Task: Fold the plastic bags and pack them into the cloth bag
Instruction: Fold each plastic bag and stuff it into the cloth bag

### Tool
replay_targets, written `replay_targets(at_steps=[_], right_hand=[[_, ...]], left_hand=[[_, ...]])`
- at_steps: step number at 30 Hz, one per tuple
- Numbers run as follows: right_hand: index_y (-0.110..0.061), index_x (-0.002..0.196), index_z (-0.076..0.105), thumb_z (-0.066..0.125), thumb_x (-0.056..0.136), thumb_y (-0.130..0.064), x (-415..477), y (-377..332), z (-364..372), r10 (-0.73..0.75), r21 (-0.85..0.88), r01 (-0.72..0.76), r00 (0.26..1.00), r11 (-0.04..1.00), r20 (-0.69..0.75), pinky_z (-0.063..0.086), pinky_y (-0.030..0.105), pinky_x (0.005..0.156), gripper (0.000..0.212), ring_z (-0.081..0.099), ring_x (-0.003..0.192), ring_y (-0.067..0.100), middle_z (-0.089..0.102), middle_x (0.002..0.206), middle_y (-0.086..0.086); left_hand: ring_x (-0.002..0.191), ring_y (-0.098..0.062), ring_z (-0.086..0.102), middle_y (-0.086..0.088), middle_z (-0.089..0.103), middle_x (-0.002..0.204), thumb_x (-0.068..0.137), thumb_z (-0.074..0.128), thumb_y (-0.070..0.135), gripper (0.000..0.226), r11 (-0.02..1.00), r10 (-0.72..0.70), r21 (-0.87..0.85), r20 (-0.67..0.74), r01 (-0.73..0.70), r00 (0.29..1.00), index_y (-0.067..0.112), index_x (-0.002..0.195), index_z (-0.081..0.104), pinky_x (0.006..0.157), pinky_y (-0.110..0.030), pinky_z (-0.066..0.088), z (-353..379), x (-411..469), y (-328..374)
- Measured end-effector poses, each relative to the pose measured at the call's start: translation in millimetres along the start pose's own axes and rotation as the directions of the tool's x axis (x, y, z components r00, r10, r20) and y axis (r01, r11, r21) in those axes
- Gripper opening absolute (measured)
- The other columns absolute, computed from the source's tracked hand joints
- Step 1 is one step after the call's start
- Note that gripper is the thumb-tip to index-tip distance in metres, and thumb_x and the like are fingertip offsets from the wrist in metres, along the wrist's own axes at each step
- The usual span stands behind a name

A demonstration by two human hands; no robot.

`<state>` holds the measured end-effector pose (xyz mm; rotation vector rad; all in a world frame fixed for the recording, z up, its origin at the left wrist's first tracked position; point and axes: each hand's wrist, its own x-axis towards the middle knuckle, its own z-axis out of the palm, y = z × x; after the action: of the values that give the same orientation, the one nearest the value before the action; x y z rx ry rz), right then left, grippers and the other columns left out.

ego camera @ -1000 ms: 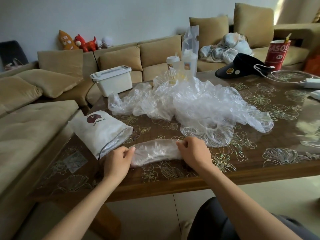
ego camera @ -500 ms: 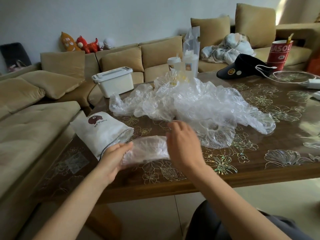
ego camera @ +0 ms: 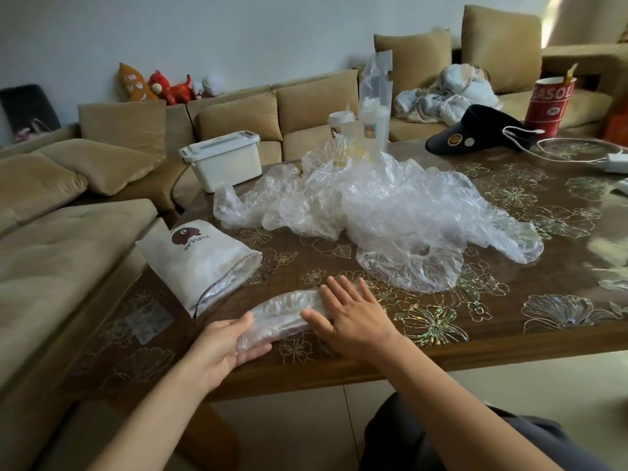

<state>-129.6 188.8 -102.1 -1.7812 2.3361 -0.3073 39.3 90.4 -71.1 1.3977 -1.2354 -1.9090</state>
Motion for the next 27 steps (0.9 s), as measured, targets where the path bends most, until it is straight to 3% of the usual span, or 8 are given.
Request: replay_targets(at_steps=[5, 8, 11, 15, 19, 23, 25, 27], right_hand=[[-0.011, 0.151, 0.007, 0.002, 0.088, -0.066, -6.5, 1.2, -14.8, 0.145, 0.051, -0.144, 0.989, 0.988, 0.0, -0.008, 0.04, 0.118, 0.083, -0.007, 0.146, 0.023, 0.001, 0.159, 0.009], [-0.012, 0.147, 0.024, 0.035, 0.098, -0.047, -9.0, -6.5, -43.7, 0.173, 0.309, -0.096, 0.957, 0.946, -0.233, 0.019, 0.042, 0.117, 0.061, 0.023, 0.142, 0.025, 0.026, 0.154, 0.01], [-0.018, 0.138, 0.04, 0.057, 0.093, -0.033, -19.1, -18.0, -80.5, 0.224, 0.73, 0.142, 0.898, 0.669, -0.379, 0.043, 0.033, 0.102, 0.05, 0.047, 0.123, 0.012, 0.046, 0.14, -0.001], [-0.022, 0.134, 0.045, 0.068, 0.075, -0.042, -34.3, -32.0, -108.5, -0.196, 0.933, 0.101, 0.98, 0.344, -0.034, 0.049, 0.012, 0.083, 0.066, 0.06, 0.108, 0.004, 0.057, 0.13, -0.005], [-0.009, 0.108, 0.062, 0.071, 0.082, -0.02, -20.0, -50.0, -89.0, -0.436, 0.908, -0.042, 0.867, 0.416, 0.24, 0.052, 0.032, 0.088, 0.03, 0.067, 0.091, 0.018, 0.069, 0.102, 0.004], [-0.01, 0.084, 0.064, 0.068, 0.085, -0.009, -11.9, -55.6, -75.0, -0.277, 0.929, -0.027, 0.951, 0.369, 0.138, 0.053, 0.027, 0.067, 0.004, 0.064, 0.066, 0.011, 0.067, 0.074, -0.001], [-0.01, 0.086, 0.064, 0.067, 0.085, -0.01, -11.0, -54.5, -71.4, -0.228, 0.944, -0.002, 0.97, 0.329, 0.082, 0.054, 0.028, 0.07, 0.004, 0.064, 0.069, 0.012, 0.067, 0.077, 0.001], [-0.005, 0.095, 0.064, 0.065, 0.087, -0.01, -11.5, -53.2, -70.6, -0.202, 0.951, 0.022, 0.978, 0.308, 0.043, 0.056, 0.034, 0.08, 0.01, 0.066, 0.077, 0.016, 0.068, 0.087, 0.007]], left_hand=[[0.082, -0.026, 0.067, -0.021, 0.066, 0.102, 0.093, 0.051, 0.011, 0.02, 0.991, 0.085, 0.101, 0.056, -0.09, 0.995, -0.005, 0.105, 0.055, 0.053, -0.027, 0.058, -11.3, -8.3, 17.7], [0.079, -0.02, 0.071, -0.019, 0.069, 0.101, 0.084, 0.06, 0.016, 0.032, 0.97, 0.185, 0.116, 0.215, -0.214, 0.959, -0.004, 0.109, 0.057, 0.065, -0.026, 0.059, -21.7, -25.1, 51.4], [0.074, -0.016, 0.067, -0.013, 0.069, 0.092, 0.055, 0.088, 0.034, 0.057, 0.925, 0.176, 0.232, 0.438, -0.3, 0.882, 0.003, 0.097, 0.064, 0.067, -0.024, 0.058, -29.3, -47.1, 89.3], [0.062, -0.009, 0.061, -0.002, 0.062, 0.072, 0.065, 0.081, 0.026, 0.02, 0.811, -0.043, 0.468, 0.645, -0.351, 0.763, 0.015, 0.073, 0.067, 0.055, -0.019, 0.051, -18.9, -63.4, 118.8], [0.065, -0.009, 0.061, -0.001, 0.065, 0.073, 0.081, 0.072, 0.021, 0.009, 0.745, -0.081, 0.565, 0.603, -0.353, 0.794, 0.018, 0.073, 0.069, 0.059, -0.019, 0.052, -10.8, -58.4, 118.5], [0.074, -0.014, 0.066, -0.011, 0.071, 0.089, 0.081, 0.053, 0.049, 0.047, 0.924, 0.194, 0.227, 0.416, -0.308, 0.889, 0.01, 0.106, 0.06, 0.068, -0.027, 0.055, -19.8, -50.3, 97.8], [0.08, -0.02, 0.068, -0.024, 0.064, 0.106, 0.074, 0.062, 0.058, 0.078, 0.953, 0.199, 0.123, 0.435, -0.276, 0.878, 0.002, 0.125, 0.047, 0.074, -0.034, 0.057, -23.5, -51.1, 74.1], [0.096, -0.026, 0.067, -0.021, 0.065, 0.114, 0.07, 0.073, 0.051, 0.07, 0.943, 0.185, 0.17, 0.442, -0.284, 0.878, 0.007, 0.122, 0.056, 0.084, -0.038, 0.054, -14.8, -57.1, 45.6]])
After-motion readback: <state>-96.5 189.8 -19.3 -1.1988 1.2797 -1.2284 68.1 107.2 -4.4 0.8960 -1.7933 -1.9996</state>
